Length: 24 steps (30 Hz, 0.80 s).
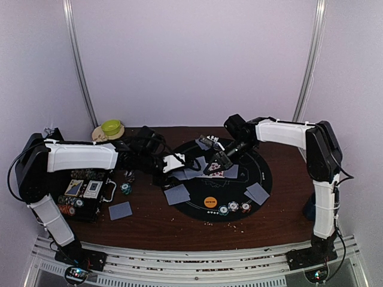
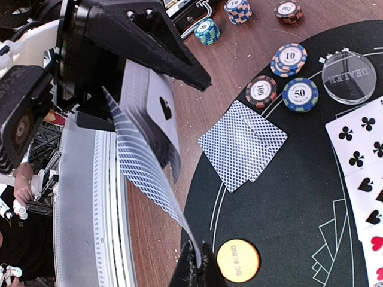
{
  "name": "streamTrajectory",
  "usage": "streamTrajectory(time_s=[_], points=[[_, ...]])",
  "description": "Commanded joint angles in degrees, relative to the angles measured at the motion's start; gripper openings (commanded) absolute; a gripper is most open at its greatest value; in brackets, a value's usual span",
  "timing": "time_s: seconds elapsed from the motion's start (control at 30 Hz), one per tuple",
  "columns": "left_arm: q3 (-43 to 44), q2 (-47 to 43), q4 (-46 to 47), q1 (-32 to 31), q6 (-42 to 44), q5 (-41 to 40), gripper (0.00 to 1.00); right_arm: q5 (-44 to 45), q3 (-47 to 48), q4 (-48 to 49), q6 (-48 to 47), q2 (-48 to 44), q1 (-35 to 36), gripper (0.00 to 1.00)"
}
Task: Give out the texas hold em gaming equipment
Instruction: Place the poker card in the community card area.
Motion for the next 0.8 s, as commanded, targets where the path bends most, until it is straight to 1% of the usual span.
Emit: streamTrajectory(time_s=[0.0,0.1,0.2,0.3,0.47,0.57,0.77], points=[[0.1,0.1,2.1,0.0,0.1,-0.1,0.56,2.4,-0.7,-1.7,-2.6,-3.6,-1.7,0.00],[0.0,0.1,2.2,0.0,0.2,-0.2,0.56,4.5,0.3,-6.8,-7.4,-4.4,-2.8,0.00],[0.1,0.4,2.2,0.0,0.2,0.0,0.56,7.3,4.0,-17.8,-14.8,-3.2,-3.6,0.00],[0.1,0.6,2.1,0.0,0.3,0.1,0.56,13.1,5.1,-24.7,-18.2,-3.0,-4.2,0.00],[0.1,0.5,1.9,0.0,0.2,0.5,0.56,21.3,2.6,-26.4,-18.9,-4.8,-6.5,0.00],[0.1,0.3,1.8,0.0,0.3,0.5,0.56,27.0,2.9,-29.2,-20.2,-5.1,-7.7,0.00],[0.1,0.0,1.7,0.0,0.2,0.8,0.56,38.2,2.6,-30.3,-20.1,-5.5,-8.7,0.00]])
